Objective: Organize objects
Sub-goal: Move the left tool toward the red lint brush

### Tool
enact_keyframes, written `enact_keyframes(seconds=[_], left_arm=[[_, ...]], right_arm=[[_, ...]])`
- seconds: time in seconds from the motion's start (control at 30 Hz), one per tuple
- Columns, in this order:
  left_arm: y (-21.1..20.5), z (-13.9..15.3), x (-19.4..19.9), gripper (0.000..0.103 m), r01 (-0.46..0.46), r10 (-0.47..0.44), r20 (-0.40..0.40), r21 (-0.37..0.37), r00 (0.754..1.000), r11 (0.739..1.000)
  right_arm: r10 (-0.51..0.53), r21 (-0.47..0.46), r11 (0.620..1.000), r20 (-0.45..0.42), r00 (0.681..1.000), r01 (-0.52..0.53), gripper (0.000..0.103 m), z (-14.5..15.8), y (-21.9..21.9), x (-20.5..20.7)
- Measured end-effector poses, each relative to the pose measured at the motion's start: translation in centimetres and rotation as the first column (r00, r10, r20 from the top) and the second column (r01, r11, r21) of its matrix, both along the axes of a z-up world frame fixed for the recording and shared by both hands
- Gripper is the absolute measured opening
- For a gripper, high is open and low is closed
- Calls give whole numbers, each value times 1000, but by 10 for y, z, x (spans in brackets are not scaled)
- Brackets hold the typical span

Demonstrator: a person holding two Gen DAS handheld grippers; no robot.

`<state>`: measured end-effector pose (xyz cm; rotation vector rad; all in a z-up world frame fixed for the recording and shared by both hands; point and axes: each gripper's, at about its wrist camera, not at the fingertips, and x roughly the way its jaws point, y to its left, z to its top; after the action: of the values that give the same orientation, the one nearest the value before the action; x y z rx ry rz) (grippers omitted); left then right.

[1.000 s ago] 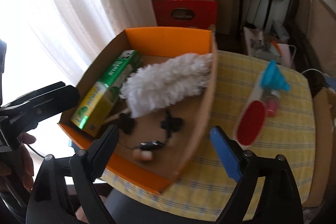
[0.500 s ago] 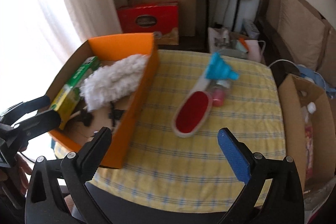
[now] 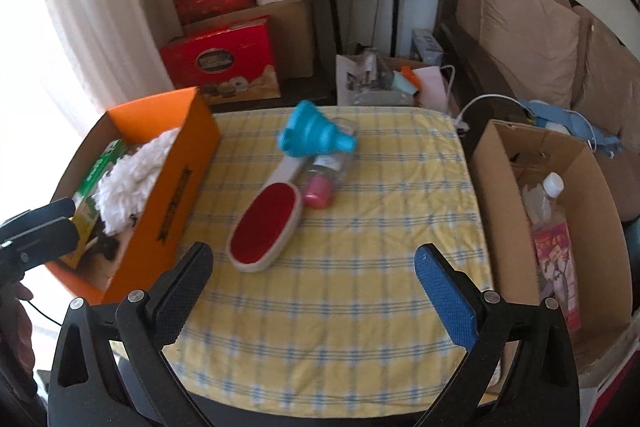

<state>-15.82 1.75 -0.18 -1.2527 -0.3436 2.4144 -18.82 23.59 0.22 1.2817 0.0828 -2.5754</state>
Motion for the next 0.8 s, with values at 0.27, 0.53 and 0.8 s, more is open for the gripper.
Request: enact_keyframes(seconds=[0.27,0.53,0.8], left_arm=[[39,-14,1,103,43,-44,-31,-47,999,998],[73,-26,-1,103,79,-86,-54,-119,995,990],[102,-43,-12,103,106,-111,-30,-148,993,983]], right_arm=[[-35,-28,999,29,999,36,102,-17,28,-16],[-70,-73,995,54,996,74,102,-30,47,-25],[-108,-120,986,70,992,116,102,-36,68,-30]])
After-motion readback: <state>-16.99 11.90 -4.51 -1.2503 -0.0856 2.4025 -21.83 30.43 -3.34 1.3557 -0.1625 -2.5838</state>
